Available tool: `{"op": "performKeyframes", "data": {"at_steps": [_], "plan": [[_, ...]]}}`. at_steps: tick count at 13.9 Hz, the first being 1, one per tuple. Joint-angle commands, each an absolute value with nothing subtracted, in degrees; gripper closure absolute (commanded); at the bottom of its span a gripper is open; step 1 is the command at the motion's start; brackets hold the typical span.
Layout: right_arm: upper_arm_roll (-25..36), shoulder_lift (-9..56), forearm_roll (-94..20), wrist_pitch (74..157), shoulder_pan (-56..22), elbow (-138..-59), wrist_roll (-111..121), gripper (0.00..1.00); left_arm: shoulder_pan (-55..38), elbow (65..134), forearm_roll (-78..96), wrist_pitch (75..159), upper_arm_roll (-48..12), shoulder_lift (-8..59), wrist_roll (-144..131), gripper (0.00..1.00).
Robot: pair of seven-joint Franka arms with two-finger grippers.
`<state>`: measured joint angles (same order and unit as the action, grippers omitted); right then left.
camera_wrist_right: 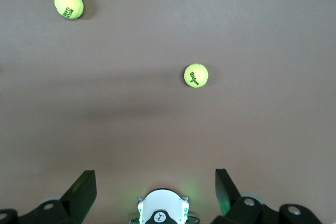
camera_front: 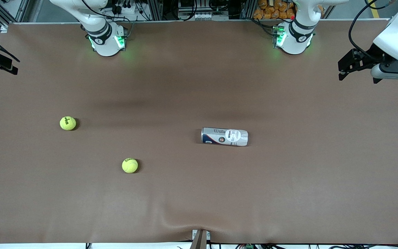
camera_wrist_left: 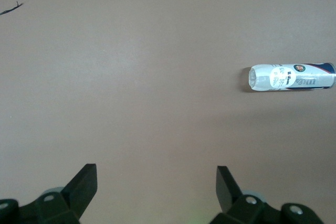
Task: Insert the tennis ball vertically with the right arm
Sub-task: 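Move the left gripper toward the clear Wilson tube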
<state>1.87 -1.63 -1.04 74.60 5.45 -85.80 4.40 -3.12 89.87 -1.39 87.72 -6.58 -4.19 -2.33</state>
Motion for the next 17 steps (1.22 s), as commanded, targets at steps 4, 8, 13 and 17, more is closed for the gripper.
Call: {"op": "performKeyframes", "data": {"at_steps": [4,8,13,17], "plan": [[1.0,-2.2,-0.8,73.2,6.6,-85.4,3.8,0.0,-3.0,87.6,-1.5,86.2,-6.2,-3.3,-2.2,0.0],[1.1,-2.1,-0.8,72.7,6.9,-85.6,4.0,0.0,-2.9,86.8,-2.5,86.2,-6.3,-3.3,-2.2,0.0],[1.1,-1.8,-0.8,73.2,7.0,-85.7,4.0,0.0,-2.8,87.2,-2.5,84.7,-6.3,-3.3,-2.3,0.0],[1.1,-1.7,-0.8,74.3,6.9,-88.3,4.0,0.0,-3.1,87.5,-2.5,84.7,-6.6,-2.5,-2.3,0.0]]}}
